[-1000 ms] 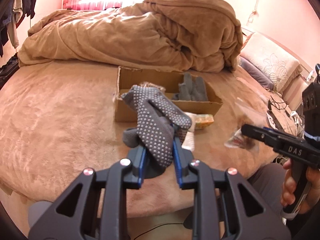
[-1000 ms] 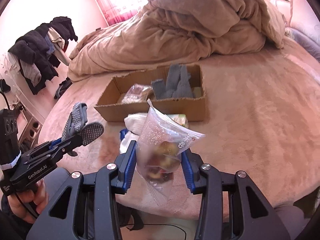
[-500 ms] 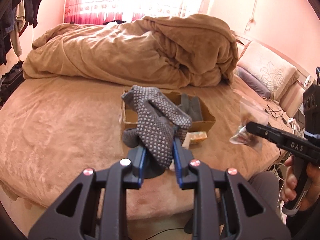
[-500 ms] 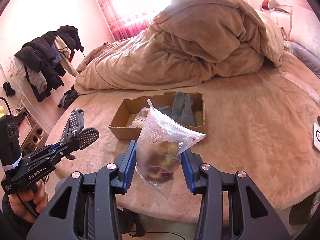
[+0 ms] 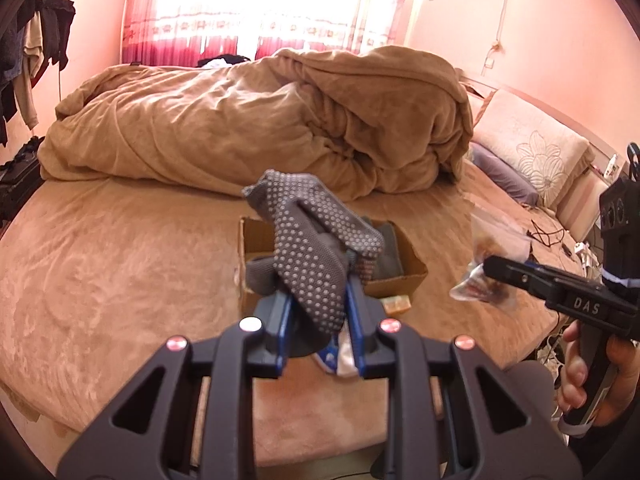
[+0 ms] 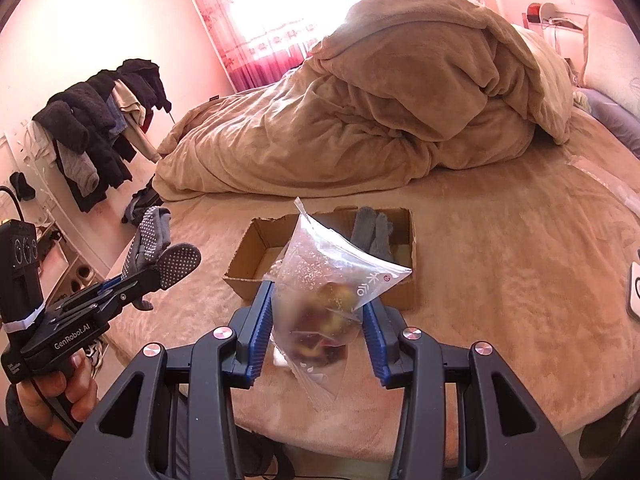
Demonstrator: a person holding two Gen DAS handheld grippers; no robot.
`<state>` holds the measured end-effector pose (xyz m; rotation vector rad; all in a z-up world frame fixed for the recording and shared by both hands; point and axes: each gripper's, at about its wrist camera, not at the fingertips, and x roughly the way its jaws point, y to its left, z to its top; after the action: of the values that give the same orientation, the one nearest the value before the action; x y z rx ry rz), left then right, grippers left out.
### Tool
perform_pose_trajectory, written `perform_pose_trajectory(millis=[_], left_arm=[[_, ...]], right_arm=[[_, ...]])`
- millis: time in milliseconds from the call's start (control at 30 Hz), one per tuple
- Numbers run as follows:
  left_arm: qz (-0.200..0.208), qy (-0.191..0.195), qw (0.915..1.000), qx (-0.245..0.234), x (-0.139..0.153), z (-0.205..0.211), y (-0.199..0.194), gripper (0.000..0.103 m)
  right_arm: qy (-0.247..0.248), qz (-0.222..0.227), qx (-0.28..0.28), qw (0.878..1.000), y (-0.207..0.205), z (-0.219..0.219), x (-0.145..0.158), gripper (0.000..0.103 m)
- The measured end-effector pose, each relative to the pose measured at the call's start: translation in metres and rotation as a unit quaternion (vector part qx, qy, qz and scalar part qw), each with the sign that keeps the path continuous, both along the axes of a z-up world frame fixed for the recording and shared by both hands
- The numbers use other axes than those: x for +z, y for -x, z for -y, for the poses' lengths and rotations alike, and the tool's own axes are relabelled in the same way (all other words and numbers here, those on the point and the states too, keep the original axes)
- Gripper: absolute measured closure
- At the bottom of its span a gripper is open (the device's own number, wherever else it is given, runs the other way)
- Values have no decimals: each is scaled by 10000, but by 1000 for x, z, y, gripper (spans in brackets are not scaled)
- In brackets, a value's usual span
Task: Organize objects
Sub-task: 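Carry the dotted gloves and snack bag over the box and release both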
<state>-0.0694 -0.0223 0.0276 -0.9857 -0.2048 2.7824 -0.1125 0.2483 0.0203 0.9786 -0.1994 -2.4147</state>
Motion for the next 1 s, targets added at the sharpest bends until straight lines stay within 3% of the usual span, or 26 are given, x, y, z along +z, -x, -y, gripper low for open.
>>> perform_pose_trajectory(millis=[267,433,733,1000], left_arm=[[72,186,9998,-73,4,-1,31,79],[-15,251,9997,-61,4,-3,43,79],[189,304,9993,-118,-21,-5,75,79],[438,295,9986,-40,-52,0,101,79]], right_arm=[[179,-18,-46,9998,25,2,-1,59],[35,-143,96,9998,37,7,3,59],[-148,-323,297,9989,61,15,5,59],[-188,-144,363,9991,88,25,-15,59]])
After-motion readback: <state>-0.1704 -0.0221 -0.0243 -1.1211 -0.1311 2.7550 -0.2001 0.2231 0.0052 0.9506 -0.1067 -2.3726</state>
